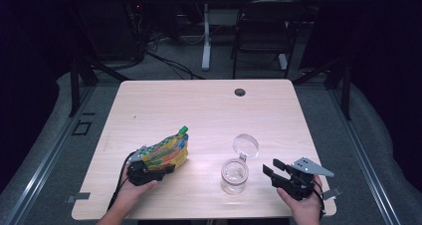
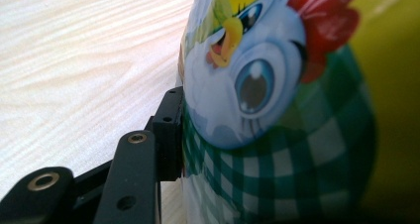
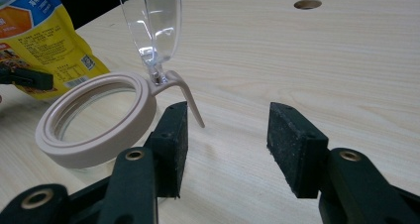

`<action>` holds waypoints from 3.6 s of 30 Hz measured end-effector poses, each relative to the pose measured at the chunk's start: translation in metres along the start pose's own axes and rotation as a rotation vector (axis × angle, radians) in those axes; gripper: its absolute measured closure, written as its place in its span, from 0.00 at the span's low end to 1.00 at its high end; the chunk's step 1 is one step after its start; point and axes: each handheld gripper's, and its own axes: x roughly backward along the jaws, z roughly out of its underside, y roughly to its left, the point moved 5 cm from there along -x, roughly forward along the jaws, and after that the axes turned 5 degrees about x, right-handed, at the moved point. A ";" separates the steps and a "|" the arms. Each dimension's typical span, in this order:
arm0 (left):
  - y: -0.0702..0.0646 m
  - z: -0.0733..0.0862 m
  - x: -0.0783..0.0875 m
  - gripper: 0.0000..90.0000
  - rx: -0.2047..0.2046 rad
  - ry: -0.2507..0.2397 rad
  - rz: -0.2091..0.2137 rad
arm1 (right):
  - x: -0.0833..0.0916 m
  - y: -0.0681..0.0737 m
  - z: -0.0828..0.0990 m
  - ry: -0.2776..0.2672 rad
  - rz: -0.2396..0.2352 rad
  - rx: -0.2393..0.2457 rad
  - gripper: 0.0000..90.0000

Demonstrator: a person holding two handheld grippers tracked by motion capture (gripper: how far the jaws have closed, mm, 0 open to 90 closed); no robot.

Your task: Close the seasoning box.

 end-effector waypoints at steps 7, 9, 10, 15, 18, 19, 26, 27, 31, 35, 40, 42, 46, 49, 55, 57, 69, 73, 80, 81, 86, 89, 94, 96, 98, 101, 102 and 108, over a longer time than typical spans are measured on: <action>-0.005 -0.002 0.003 0.61 -0.030 0.007 -0.019 | 0.000 0.002 -0.002 -0.014 -0.008 0.016 0.57; -0.005 -0.002 0.003 0.61 -0.037 0.015 -0.023 | 0.000 0.004 -0.001 0.001 -0.026 0.015 0.57; -0.006 -0.002 0.003 0.61 -0.042 0.014 -0.027 | -0.001 0.005 -0.001 0.012 -0.031 0.014 0.57; -0.009 -0.003 0.001 0.61 -0.058 0.028 -0.034 | 0.000 0.012 -0.003 0.013 -0.050 0.051 0.60; -0.013 -0.003 0.000 0.61 -0.064 0.029 -0.041 | 0.001 0.015 -0.005 0.015 -0.047 0.080 0.60; -0.014 -0.004 0.000 0.61 -0.069 0.029 -0.032 | 0.002 0.016 -0.007 0.005 -0.042 0.090 0.59; -0.020 -0.003 -0.003 0.62 -0.081 0.043 -0.010 | 0.008 0.024 -0.016 -0.040 -0.039 0.142 0.59; -0.022 -0.004 -0.003 0.62 -0.085 0.042 -0.008 | 0.009 0.025 -0.017 -0.038 -0.041 0.141 0.59; -0.028 -0.005 -0.003 0.62 -0.094 0.034 -0.007 | 0.013 0.032 -0.021 -0.033 -0.038 0.151 0.65; -0.034 -0.005 -0.002 0.62 -0.122 0.041 -0.019 | 0.017 0.039 -0.028 -0.052 -0.052 0.169 0.68; -0.038 -0.003 -0.002 0.62 -0.153 0.054 -0.053 | 0.014 0.052 -0.034 -0.054 -0.073 0.203 0.69; -0.039 -0.002 -0.001 0.62 -0.165 0.058 -0.066 | 0.012 0.057 -0.037 -0.055 -0.079 0.219 0.69; -0.039 -0.001 0.002 0.62 -0.171 0.061 -0.085 | 0.010 0.066 -0.041 -0.058 -0.105 0.235 0.70; -0.039 -0.001 0.003 0.62 -0.172 0.060 -0.096 | 0.006 0.072 -0.042 -0.055 -0.116 0.249 0.70; -0.041 -0.001 0.004 0.62 -0.200 0.063 -0.113 | 0.000 0.078 -0.042 -0.036 -0.130 0.260 0.71; -0.042 -0.002 0.003 0.62 -0.200 0.056 -0.110 | -0.001 0.079 -0.042 -0.033 -0.136 0.258 0.71; -0.043 -0.007 0.004 0.62 -0.224 0.049 -0.130 | -0.011 0.087 -0.058 0.005 -0.156 0.285 0.73; -0.042 -0.008 0.005 0.62 -0.234 0.048 -0.143 | -0.015 0.090 -0.063 -0.006 -0.168 0.267 0.73; -0.044 -0.010 0.006 0.62 -0.280 0.049 -0.190 | -0.017 0.095 -0.060 0.000 -0.184 0.266 0.73; -0.045 -0.010 0.006 0.62 -0.285 0.048 -0.194 | -0.017 0.096 -0.058 0.002 -0.187 0.265 0.73; -0.049 -0.013 0.004 0.62 -0.313 0.042 -0.211 | -0.020 0.102 -0.051 0.015 -0.198 0.281 0.73; -0.051 -0.013 0.002 0.62 -0.350 0.052 -0.232 | -0.021 0.103 -0.048 0.017 -0.195 0.285 0.73; -0.053 -0.014 -0.001 0.62 -0.401 0.066 -0.273 | -0.020 0.103 -0.046 0.013 -0.197 0.281 0.72; -0.054 -0.015 -0.002 0.62 -0.423 0.076 -0.286 | -0.019 0.104 -0.045 0.012 -0.199 0.279 0.72; -0.055 -0.016 -0.003 0.62 -0.458 0.083 -0.310 | -0.019 0.105 -0.045 0.006 -0.199 0.280 0.72; -0.058 -0.017 -0.005 0.62 -0.477 0.090 -0.311 | -0.018 0.106 -0.044 0.005 -0.199 0.282 0.72; -0.059 -0.017 -0.005 0.62 -0.482 0.091 -0.314 | -0.018 0.107 -0.044 0.005 -0.200 0.283 0.72; -0.062 -0.019 -0.009 0.62 -0.516 0.097 -0.327 | -0.015 0.110 -0.046 -0.005 -0.169 0.335 0.73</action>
